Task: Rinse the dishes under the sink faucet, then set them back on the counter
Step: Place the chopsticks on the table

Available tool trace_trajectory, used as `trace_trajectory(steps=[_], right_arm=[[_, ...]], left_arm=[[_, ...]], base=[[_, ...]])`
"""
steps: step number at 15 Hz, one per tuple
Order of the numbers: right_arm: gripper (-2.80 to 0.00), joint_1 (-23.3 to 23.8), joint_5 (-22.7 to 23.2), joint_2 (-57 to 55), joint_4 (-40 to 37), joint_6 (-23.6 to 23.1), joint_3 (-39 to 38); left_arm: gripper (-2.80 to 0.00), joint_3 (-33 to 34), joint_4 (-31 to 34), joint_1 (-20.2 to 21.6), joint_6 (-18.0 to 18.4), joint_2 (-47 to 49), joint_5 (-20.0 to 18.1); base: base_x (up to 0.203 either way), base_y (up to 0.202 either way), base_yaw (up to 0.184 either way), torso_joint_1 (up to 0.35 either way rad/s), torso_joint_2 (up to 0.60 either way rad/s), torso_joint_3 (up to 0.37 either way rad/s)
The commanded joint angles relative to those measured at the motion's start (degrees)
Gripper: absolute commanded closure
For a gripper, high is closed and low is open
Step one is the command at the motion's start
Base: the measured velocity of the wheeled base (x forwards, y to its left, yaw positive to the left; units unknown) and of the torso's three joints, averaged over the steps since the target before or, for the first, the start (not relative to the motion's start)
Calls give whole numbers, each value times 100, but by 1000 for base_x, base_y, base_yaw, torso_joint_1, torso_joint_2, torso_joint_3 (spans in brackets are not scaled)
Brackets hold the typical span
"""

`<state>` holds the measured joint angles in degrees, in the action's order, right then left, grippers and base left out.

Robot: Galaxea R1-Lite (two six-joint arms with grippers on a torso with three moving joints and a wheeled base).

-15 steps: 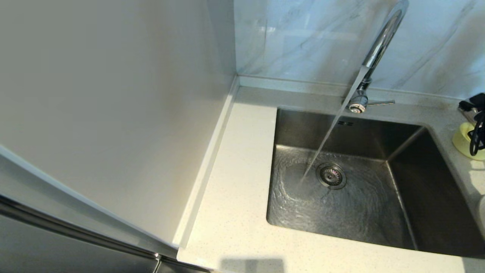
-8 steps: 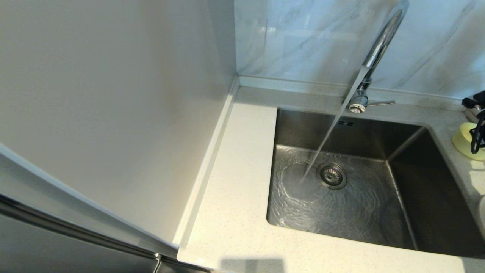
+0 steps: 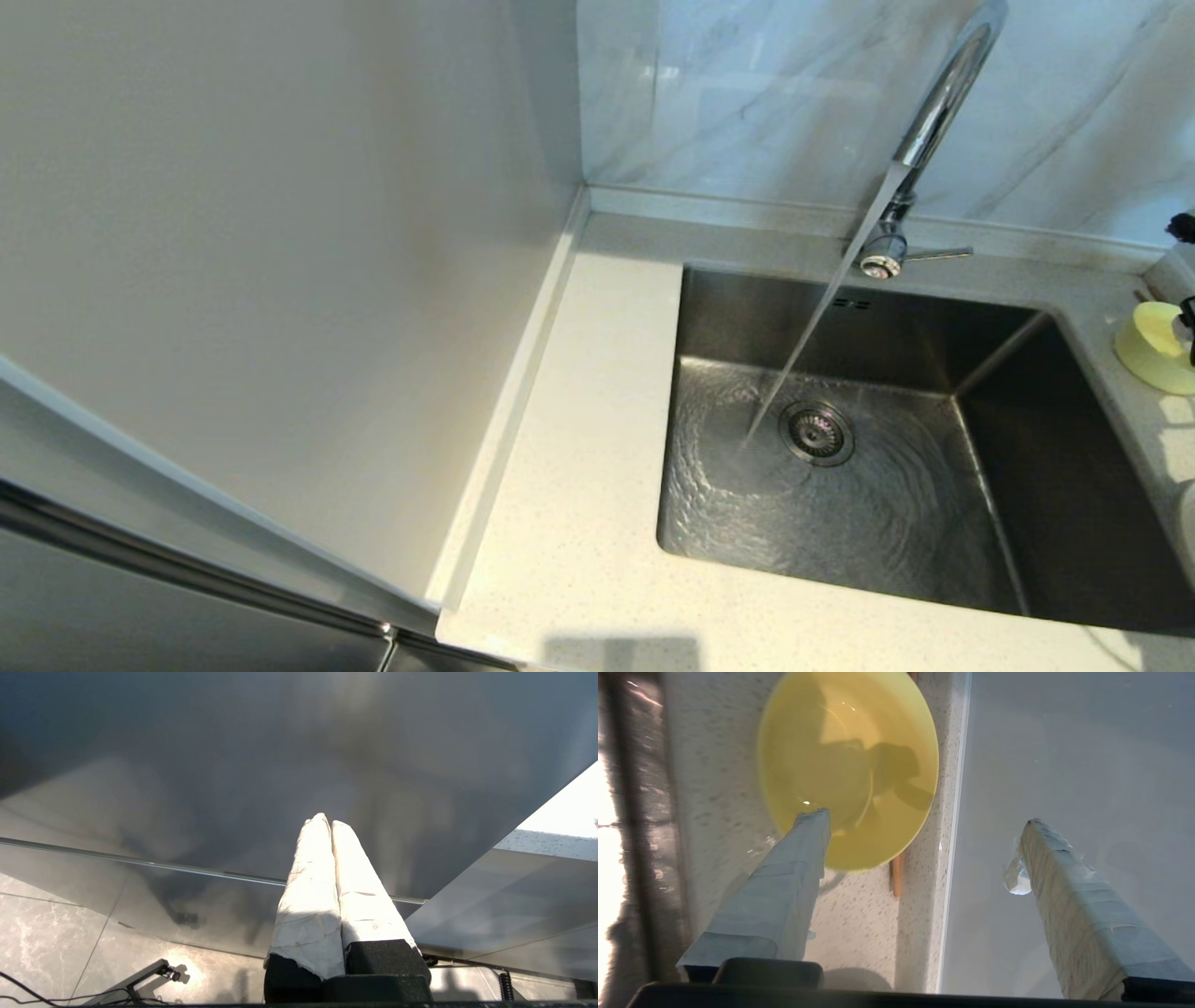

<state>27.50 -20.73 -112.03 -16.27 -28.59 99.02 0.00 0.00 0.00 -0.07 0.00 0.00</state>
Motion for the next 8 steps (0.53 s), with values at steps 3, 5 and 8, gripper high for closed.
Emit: trace_trajectory(steps=[3,5,8], right_arm=[[-280,11,273,737,-16,146,-483],[-280,120,511,1177,-22,160,-928],[-280,300,984,2286,-195,222,-2181]], left_arm=[[0,0,0,0,-1,0,0],[0,0,0,0,-1,0,0],[0,0,0,0,-1,0,0]], base=[[0,0,0,0,0,0],[0,0,0,0,0,0],[0,0,0,0,0,0]])
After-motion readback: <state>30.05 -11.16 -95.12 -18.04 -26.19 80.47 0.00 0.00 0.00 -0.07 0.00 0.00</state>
